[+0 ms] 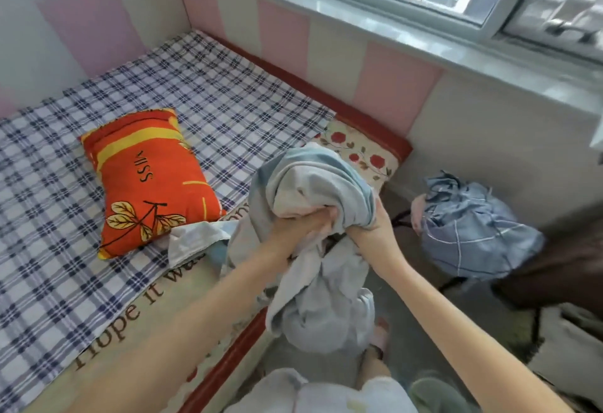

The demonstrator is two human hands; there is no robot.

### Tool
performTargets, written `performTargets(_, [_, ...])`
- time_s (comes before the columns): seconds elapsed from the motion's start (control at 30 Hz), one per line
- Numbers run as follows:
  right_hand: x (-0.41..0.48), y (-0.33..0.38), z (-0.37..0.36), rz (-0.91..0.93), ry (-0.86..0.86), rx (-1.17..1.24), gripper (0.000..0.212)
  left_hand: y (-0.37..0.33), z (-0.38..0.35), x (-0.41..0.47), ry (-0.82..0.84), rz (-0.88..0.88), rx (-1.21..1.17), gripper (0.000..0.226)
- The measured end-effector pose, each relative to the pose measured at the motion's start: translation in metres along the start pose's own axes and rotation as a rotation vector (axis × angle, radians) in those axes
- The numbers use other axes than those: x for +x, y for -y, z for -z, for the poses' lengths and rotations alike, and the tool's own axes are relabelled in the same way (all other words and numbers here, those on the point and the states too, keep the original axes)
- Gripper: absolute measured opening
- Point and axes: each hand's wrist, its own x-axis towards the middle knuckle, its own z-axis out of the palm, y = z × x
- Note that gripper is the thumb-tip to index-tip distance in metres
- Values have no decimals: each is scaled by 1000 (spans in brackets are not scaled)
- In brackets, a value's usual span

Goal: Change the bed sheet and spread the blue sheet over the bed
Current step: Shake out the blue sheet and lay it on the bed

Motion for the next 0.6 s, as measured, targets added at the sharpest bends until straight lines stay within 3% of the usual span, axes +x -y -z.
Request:
performTargets(0.1, [13,-23,46,-68,14,-8,62,6,-63,33,-217,-119,161,57])
performTargets(0.23, [43,-58,119,-112,125,-77,74,21,-139,81,-299,-226,176,62])
performTargets(0.33, [63,-81,171,-173,325,-152,71,24,-180,121,-428,-195,378,20])
performTargets(0.47, [87,-102,200,-162,511,-235,80,24,-205,150,-527,-129,462,19])
performTargets(0.6, [120,-122,245,-231,669,-210,73,29,-227,191,-612,-26,615,33])
